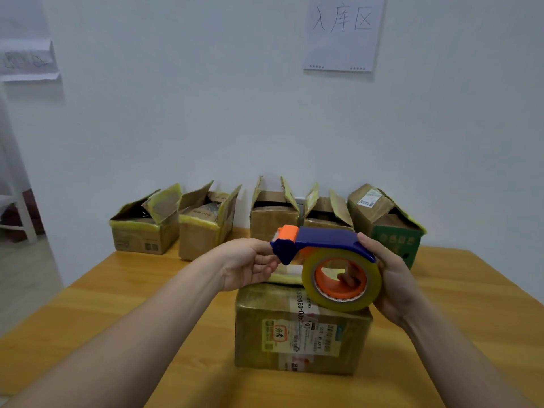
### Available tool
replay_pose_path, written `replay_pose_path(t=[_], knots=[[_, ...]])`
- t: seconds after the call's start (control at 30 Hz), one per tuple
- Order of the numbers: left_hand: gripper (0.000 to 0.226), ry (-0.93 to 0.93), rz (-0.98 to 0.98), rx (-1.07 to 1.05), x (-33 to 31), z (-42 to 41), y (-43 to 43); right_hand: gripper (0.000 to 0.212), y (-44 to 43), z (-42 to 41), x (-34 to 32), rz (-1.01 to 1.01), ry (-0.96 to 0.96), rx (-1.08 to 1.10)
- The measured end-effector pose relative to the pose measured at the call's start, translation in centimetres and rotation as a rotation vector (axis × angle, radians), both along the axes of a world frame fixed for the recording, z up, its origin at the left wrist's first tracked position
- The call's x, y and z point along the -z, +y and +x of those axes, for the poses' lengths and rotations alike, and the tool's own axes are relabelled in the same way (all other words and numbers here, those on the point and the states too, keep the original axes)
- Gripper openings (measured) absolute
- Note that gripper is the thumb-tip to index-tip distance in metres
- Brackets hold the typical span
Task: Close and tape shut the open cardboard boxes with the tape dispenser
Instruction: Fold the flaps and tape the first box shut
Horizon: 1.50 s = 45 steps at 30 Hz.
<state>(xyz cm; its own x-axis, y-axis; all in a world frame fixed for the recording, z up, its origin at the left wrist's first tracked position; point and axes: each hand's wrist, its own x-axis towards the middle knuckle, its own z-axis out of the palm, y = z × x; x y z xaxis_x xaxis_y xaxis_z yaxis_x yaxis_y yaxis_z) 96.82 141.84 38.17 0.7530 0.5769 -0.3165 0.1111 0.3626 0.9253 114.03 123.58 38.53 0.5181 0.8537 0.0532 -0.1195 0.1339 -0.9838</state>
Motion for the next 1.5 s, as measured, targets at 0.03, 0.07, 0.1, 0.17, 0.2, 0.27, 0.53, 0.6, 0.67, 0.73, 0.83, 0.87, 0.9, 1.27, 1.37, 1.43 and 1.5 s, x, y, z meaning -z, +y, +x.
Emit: replay_pose_path(t=[0.03,0.07,0.1,0.17,0.2,0.27,0.53,0.6,0.67,0.73,0.83,0.87,0.9,1.27,1.37,1.43,1.5], knots=[[0.014,0.0,-0.007,-0.001,-0.1,0.0,0.1,0.036,0.0,-0.2,0.1,0.011,0.012,0.012],[0.015,0.003,-0.004,-0.004,-0.1,-0.1,0.1,0.033,0.0,-0.3,0.1,0.022,0.023,0.022],[0.016,0.021,0.021,-0.003,-0.2,-0.1,0.2,0.033,0.1,-0.4,0.1,0.032,0.03,0.025],[0.017,0.134,0.166,0.026,-0.7,-0.2,0.2,0.034,0.1,-0.5,0.1,0.046,0.03,0.011],[0.019,0.212,0.267,0.045,-1.0,-0.2,0.3,0.034,0.2,-0.5,0.1,0.045,0.02,0.001],[0.021,0.34,0.437,0.062,-1.6,-0.3,0.7,0.035,0.4,-0.6,-0.3,0.024,-0.024,-0.016],[0.031,0.145,0.244,0.143,-0.5,-2.0,2.6,0.032,1.9,0.1,-3.4,0.038,-0.129,-0.117],[0.032,0.115,0.201,0.138,-0.2,-2.3,2.8,0.029,2.4,0.4,-3.2,0.019,-0.117,-0.121],[0.026,0.109,0.177,0.142,-0.1,-2.5,2.7,0.029,2.8,0.6,-2.6,-0.014,-0.1,-0.116],[0.023,0.13,0.174,0.14,-0.1,-2.4,2.6,0.031,2.9,0.9,-1.8,-0.039,-0.085,-0.107],[0.025,0.151,0.176,0.127,0.0,-2.2,2.6,0.033,2.8,1.3,-1.1,-0.037,-0.061,-0.095],[0.025,0.143,0.176,0.115,-0.1,-2.1,2.5,0.033,2.8,1.4,-1.0,-0.029,-0.064,-0.093],[0.024,0.132,0.175,0.095,-0.1,-2.0,2.5,0.034,2.8,1.5,-0.9,-0.021,-0.068,-0.096],[0.018,0.071,0.107,0.019,0.0,-2.4,1.6,0.033,2.6,2.8,-1.8,0.016,-0.17,-0.152],[0.015,0.065,0.106,-0.027,0.2,-2.7,1.7,0.033,2.1,3.2,-2.1,0.009,-0.199,-0.172],[0.014,0.069,0.12,-0.042,0.3,-3.0,1.7,0.031,1.4,3.9,-2.1,0.009,-0.207,-0.144],[0.01,0.087,0.167,-0.035,0.2,-3.0,1.5,0.032,0.9,4.6,-2.1,-0.005,-0.242,-0.132]])
